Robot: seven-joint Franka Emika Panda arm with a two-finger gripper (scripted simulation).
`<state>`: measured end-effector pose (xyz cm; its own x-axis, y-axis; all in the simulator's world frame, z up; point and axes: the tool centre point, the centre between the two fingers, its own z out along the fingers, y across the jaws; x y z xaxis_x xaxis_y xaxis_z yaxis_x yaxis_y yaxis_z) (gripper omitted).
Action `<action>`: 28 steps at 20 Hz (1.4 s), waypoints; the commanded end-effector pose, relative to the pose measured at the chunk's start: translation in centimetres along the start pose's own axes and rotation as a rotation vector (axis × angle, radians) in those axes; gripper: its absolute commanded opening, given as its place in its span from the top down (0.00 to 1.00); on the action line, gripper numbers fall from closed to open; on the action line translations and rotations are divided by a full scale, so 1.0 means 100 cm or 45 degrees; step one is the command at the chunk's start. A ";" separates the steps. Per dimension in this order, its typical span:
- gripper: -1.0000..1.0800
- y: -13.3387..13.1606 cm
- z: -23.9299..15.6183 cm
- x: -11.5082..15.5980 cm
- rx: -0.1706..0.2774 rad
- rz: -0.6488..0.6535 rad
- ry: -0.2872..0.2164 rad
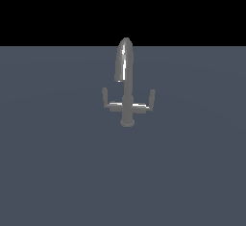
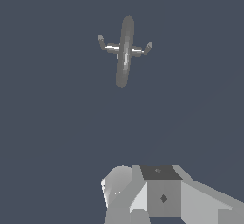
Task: Turn on the faucet by rotating a designated handle.
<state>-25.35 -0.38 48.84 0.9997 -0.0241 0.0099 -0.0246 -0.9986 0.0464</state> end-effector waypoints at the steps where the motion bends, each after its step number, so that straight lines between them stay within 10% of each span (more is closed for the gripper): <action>1: 1.00 0.000 0.000 0.000 0.000 0.000 0.000; 28: 1.00 0.014 0.001 0.016 -0.109 -0.204 -0.075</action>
<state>-24.07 -1.74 48.88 0.9937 0.1015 -0.0467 0.1063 -0.9875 0.1166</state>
